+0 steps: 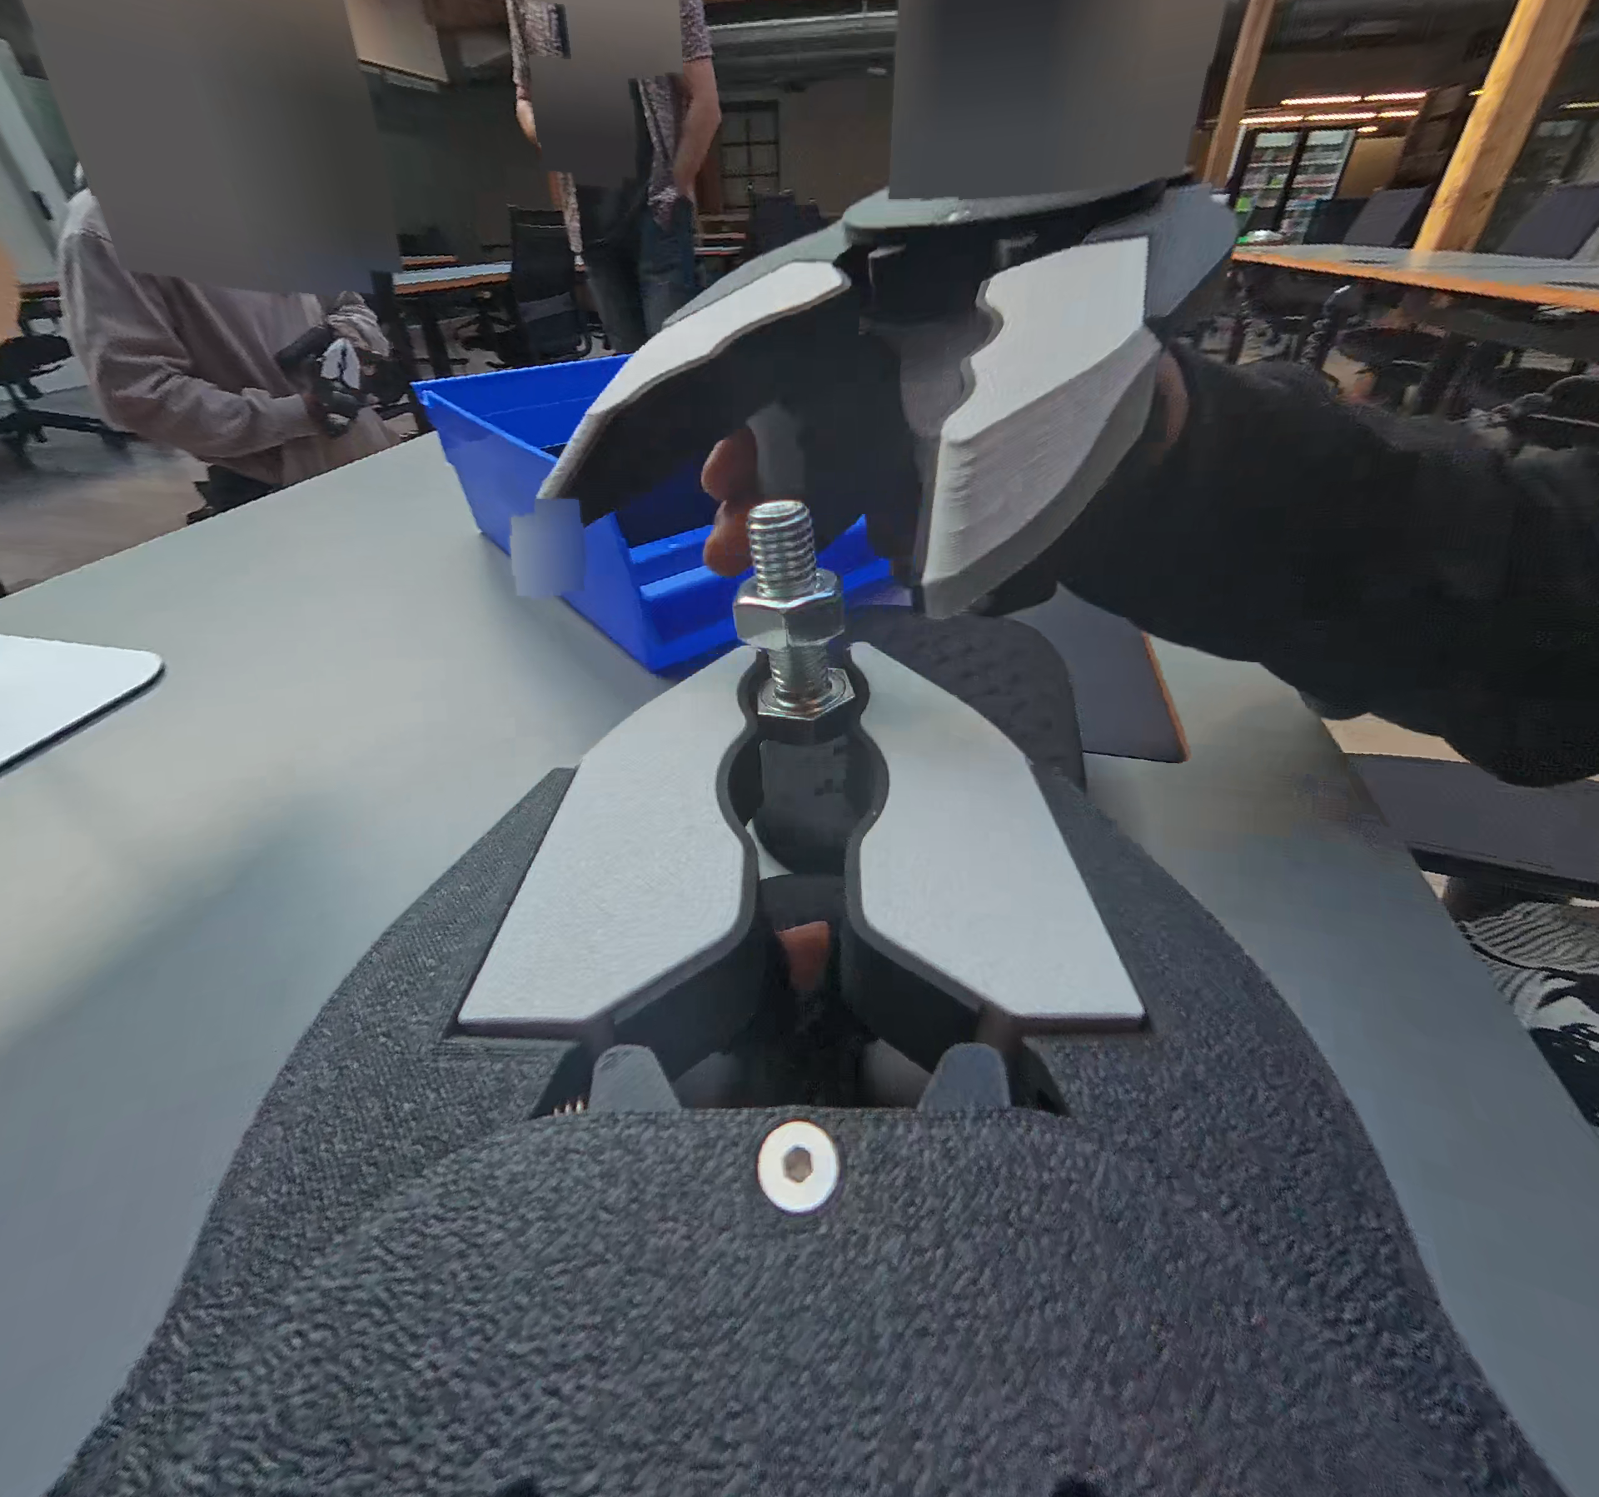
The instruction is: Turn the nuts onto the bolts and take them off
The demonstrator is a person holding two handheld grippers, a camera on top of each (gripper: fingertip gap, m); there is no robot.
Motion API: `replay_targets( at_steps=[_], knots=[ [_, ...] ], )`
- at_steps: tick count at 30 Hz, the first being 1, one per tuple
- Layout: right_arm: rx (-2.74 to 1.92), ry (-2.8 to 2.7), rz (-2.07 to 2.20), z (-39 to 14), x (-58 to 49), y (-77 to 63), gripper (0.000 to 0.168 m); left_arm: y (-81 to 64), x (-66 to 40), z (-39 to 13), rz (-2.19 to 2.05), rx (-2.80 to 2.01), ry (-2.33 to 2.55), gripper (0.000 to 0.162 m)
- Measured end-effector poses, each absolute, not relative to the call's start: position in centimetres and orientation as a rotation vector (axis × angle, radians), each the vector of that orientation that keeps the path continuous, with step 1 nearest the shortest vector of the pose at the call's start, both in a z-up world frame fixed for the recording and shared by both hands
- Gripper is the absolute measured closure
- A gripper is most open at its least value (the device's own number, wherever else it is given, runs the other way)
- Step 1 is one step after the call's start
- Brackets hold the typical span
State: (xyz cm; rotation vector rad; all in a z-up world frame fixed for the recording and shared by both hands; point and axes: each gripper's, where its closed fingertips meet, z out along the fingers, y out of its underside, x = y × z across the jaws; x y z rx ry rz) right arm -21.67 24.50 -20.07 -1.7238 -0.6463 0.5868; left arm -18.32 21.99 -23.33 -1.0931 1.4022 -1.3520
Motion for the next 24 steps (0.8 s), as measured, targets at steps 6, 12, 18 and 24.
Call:
replay_targets(
  at_steps=[6, 12, 18, 24],
  knots=[
    [-1.628, -0.564, 0.59, -21.3, -22.3, 24.3, 0.099, 20.7, -18.3, -23.9, -1.383, -1.048, 1.484, 0.148],
    [-1.637, -0.531, 0.571, -21.8, -21.9, 24.8, 0.105, 20.6, -18.4, -23.8, -1.409, -1.035, 1.485, 0.148],
    [-1.624, -0.499, 0.554, -21.6, -20.3, 23.8, 0.105, 20.7, -18.6, -23.7, -1.429, -1.032, 1.473, 0.148],
    [-1.606, -0.412, 0.492, -21.5, -17.4, 22.8, 0.136, 20.7, -18.6, -23.6, -1.434, -1.029, 1.467, 0.148]
  ],
)
